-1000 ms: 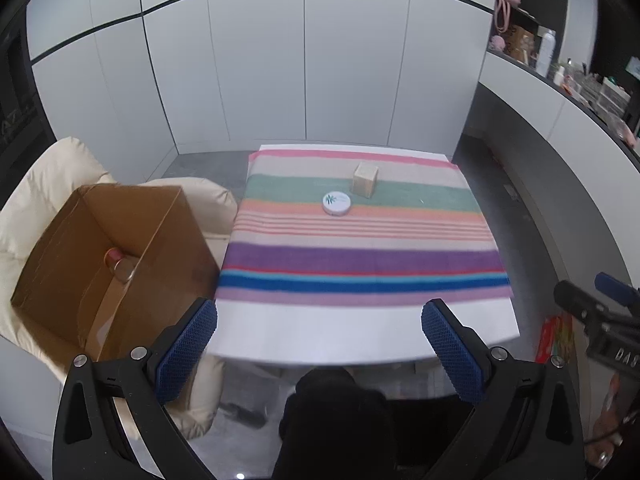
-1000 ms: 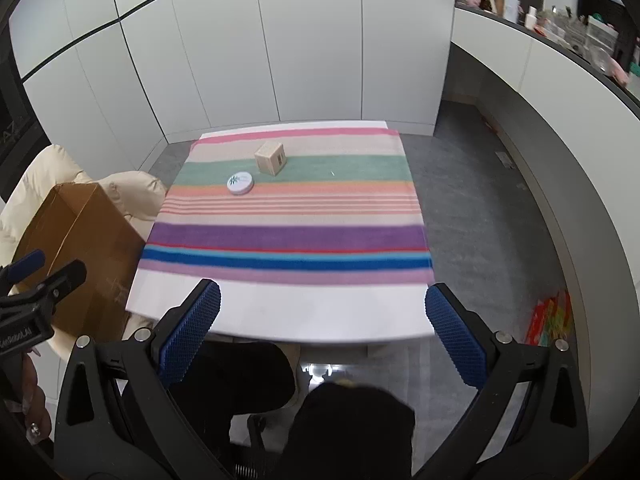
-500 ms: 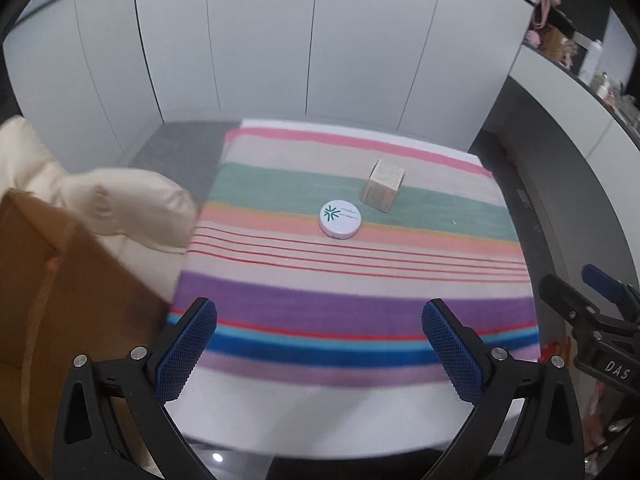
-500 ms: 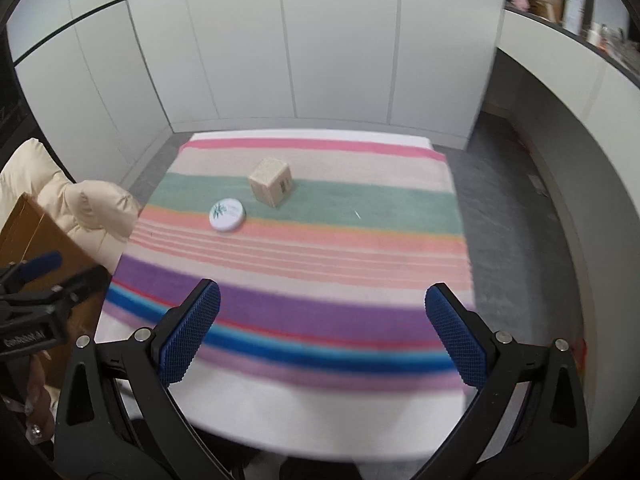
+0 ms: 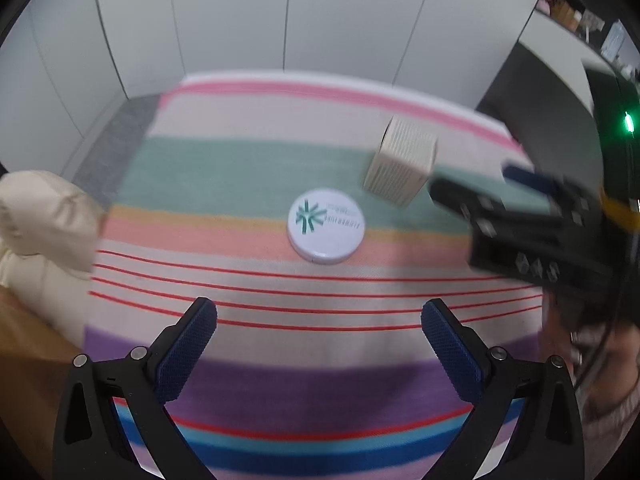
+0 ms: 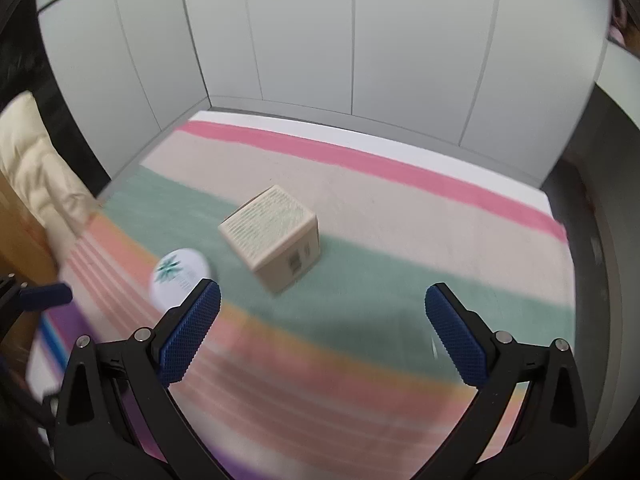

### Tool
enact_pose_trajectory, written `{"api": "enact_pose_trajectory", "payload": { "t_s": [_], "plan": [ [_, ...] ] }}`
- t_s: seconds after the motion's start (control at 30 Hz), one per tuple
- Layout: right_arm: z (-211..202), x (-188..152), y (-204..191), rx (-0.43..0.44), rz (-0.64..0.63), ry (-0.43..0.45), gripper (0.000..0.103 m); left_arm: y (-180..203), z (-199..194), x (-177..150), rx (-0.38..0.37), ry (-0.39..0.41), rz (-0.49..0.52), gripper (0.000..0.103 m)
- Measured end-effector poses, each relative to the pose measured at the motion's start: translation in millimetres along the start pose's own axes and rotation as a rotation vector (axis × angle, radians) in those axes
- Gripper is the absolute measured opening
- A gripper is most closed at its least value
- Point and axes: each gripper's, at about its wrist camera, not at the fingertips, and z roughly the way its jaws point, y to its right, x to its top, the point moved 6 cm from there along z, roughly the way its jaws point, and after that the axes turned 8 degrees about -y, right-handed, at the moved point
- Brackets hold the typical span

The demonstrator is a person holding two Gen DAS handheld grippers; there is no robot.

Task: Organize objects
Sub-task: 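Grasp the white round compact with the left tool while the right tool grasps the beige box, then lift the white compact and beige box and carry them over the cardboard box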

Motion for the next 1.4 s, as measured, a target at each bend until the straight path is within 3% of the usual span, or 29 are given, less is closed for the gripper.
{"api": "enact_pose_trajectory", "payload": {
  "t_s": [0.13,0.17,0.2,0.27,0.43,0.5,0.53,0.57,0.63,0.8,1.03,1.27,1.4],
  "plan": [
    [35,17,-18,-0.017,-0.083,0.005,0.101,-11,28,4,0.034,-0.027,-0.020,0.102],
    [42,20,-24,-0.027,-0.106,0.012,0.086,-13,33,5,0.032,-0.039,-0.031,0.102],
    [47,22,-28,-0.021,-0.120,0.009,0.063,-14,37,6,0.025,-0.047,-0.041,0.102],
    [51,22,-29,-0.006,-0.115,-0.005,0.056,-15,42,8,0.010,-0.054,-0.059,0.102],
    [32,12,1,-0.046,0.004,0.028,0.056,-10,48,29,0.002,-0.011,-0.088,0.100],
    [21,2,20,-0.083,0.066,0.021,0.056,-6,50,41,0.072,0.034,-0.081,0.082],
    [17,-2,28,-0.100,0.088,0.010,0.056,-1,51,47,0.145,0.051,-0.053,0.060],
    [13,-7,35,-0.115,0.106,-0.001,0.056,2,51,50,0.200,0.063,-0.034,0.057],
    [4,-15,44,-0.134,0.128,-0.021,0.056,8,52,55,0.248,0.073,-0.021,0.057],
    [-11,-20,46,-0.189,0.116,-0.052,0.056,8,50,52,0.215,0.044,-0.035,0.057],
    [-39,-24,44,-0.174,0.118,-0.068,0.056,7,23,49,0.217,0.061,-0.045,0.057],
    [-81,-15,36,-0.189,0.140,-0.059,0.056,-1,-45,67,0.206,0.133,-0.055,0.057],
    [-122,-1,30,-0.199,0.151,-0.040,0.056,7,-104,70,0.185,0.185,-0.043,0.057]
  ]
}}
